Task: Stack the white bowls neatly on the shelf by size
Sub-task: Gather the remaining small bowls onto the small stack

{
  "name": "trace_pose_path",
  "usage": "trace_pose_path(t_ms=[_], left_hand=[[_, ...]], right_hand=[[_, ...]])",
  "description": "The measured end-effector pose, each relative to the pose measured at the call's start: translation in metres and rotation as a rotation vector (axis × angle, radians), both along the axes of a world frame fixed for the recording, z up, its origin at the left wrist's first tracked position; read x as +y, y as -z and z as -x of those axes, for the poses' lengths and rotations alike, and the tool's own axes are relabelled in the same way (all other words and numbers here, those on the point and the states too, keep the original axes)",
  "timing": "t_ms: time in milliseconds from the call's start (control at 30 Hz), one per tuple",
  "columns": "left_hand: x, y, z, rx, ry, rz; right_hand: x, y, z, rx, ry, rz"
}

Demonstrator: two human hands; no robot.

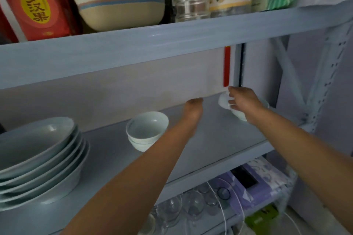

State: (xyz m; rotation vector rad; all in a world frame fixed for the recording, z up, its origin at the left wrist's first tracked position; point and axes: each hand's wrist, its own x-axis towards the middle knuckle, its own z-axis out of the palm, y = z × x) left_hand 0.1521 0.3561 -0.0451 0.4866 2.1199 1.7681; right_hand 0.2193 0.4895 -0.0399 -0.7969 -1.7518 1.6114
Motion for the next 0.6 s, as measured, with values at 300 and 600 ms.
trace_pose_path(t_ms=[300, 600], left_hand=[[0.084, 0.024, -0.017, -0.241, 0.221, -0.013], [0.127, 0.035, -0.01, -0.34, 0.258, -0.022]], right_hand=[[0.09, 0.023, -0.043, -0.258, 0.307, -0.15], [0.132, 0.045, -0.041, -0.353, 0.186, -0.087]])
